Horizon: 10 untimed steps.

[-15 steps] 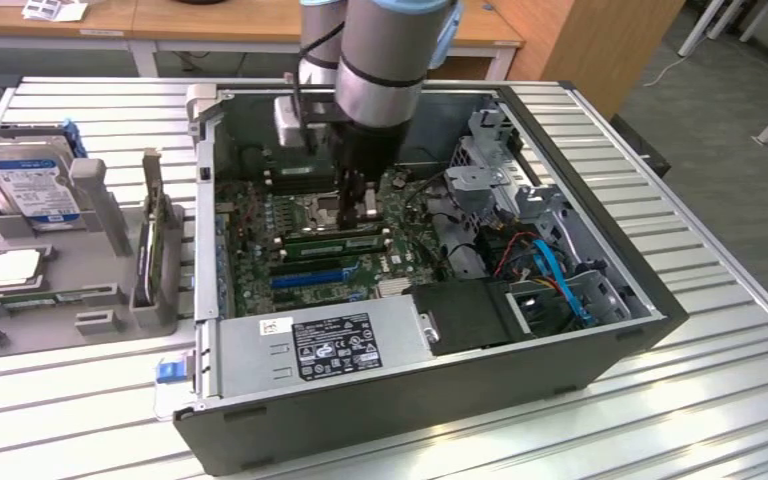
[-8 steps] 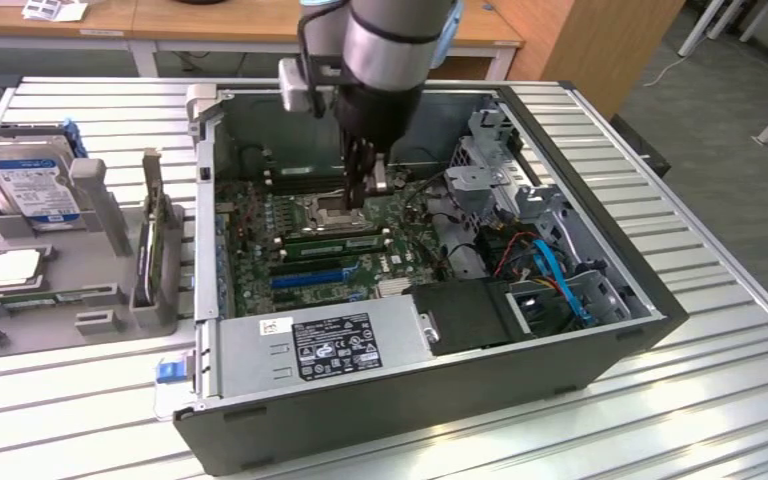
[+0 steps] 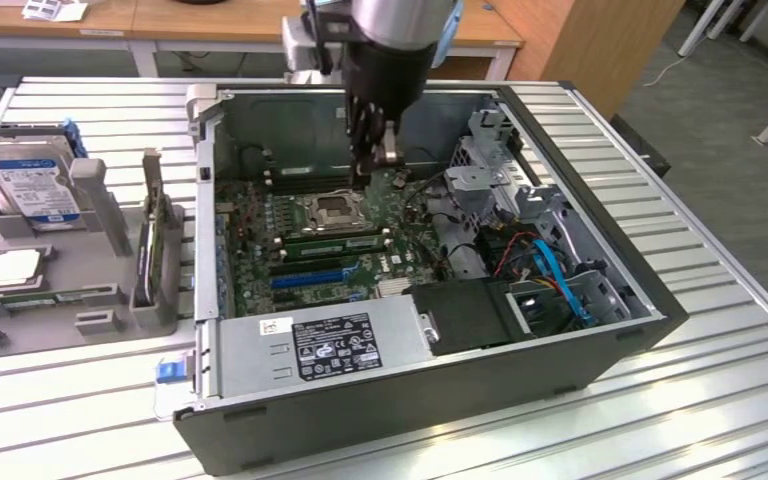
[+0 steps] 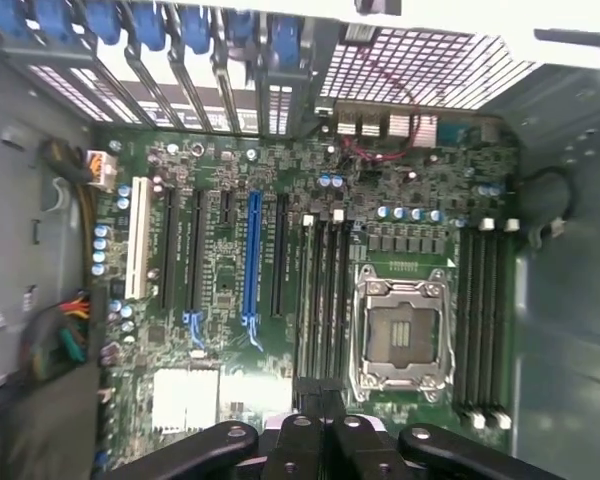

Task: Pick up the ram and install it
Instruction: 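Press down the ram until it locks into place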

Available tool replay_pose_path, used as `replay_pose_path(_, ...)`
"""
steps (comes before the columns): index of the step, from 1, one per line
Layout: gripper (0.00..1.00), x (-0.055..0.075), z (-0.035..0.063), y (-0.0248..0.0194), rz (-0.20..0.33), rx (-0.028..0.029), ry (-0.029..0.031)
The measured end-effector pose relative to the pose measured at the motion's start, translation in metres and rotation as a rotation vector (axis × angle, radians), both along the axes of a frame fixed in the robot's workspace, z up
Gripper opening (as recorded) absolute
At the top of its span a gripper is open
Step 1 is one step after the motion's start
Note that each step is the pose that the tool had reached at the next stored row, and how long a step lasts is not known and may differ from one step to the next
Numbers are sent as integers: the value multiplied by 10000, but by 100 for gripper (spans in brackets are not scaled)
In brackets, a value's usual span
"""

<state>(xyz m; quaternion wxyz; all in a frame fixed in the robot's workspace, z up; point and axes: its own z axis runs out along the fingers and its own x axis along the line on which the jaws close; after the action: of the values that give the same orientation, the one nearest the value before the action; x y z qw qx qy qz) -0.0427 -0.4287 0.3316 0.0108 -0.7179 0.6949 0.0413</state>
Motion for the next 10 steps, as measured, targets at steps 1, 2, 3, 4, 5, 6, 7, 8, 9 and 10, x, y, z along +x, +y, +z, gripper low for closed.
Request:
replay_pose_path(1, 11, 3, 46, 0, 0, -1, 0)
replay_pose_path(2, 11, 6, 91, 1, 0, 1, -1)
replay_pose_path(3, 11, 8, 136, 0, 0, 1, 0)
replay_pose_path(4, 11, 11, 181, 0, 0, 0, 0)
replay_pose_path(5, 11, 10, 186, 1, -1, 2, 0)
replay_pose_path(6, 11, 11, 186, 1, 0, 2, -1)
replay_pose_path(7, 11, 11, 186, 1, -1, 3, -1)
replay_pose_path(8, 11, 10, 186, 1, -1, 2, -1)
replay_pose_path(9, 11, 11, 187, 1, -1, 1, -1)
replay_pose_path(10, 11, 10, 187, 0, -1, 0, 0)
